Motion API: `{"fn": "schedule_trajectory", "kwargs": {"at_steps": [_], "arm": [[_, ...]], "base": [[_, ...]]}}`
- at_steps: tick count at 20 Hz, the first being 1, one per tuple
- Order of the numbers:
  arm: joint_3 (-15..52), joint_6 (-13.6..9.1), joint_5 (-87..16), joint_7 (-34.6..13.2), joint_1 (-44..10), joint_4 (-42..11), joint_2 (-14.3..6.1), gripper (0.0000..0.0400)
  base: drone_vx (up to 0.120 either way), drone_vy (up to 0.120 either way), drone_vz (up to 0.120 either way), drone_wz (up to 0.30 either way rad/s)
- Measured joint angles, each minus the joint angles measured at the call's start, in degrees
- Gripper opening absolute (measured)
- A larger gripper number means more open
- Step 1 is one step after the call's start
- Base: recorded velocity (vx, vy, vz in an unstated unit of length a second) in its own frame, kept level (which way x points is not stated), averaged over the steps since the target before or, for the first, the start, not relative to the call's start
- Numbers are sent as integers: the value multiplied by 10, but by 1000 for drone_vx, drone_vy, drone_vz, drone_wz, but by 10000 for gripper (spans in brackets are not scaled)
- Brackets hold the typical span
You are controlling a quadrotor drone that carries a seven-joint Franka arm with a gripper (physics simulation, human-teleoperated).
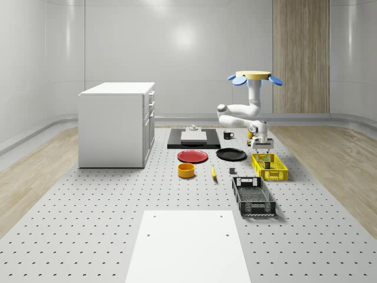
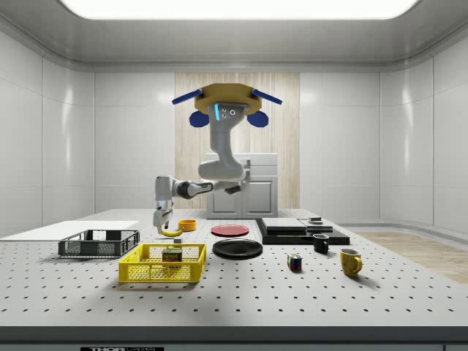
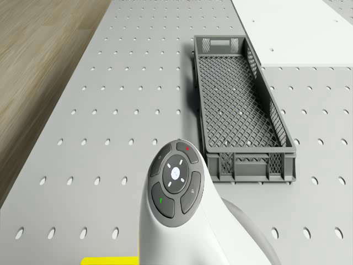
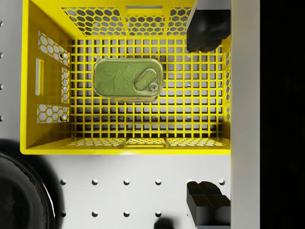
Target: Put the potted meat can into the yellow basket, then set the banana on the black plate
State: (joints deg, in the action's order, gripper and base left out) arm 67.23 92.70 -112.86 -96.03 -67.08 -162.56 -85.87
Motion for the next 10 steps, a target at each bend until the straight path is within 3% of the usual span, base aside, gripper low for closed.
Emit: {"fn": "schedule_trajectory", "kwargs": {"at_steps": [10], "arm": [[0, -2, -1, 1, 1, 0, 2, 400]], "base": [[120, -120, 0, 0]]}}
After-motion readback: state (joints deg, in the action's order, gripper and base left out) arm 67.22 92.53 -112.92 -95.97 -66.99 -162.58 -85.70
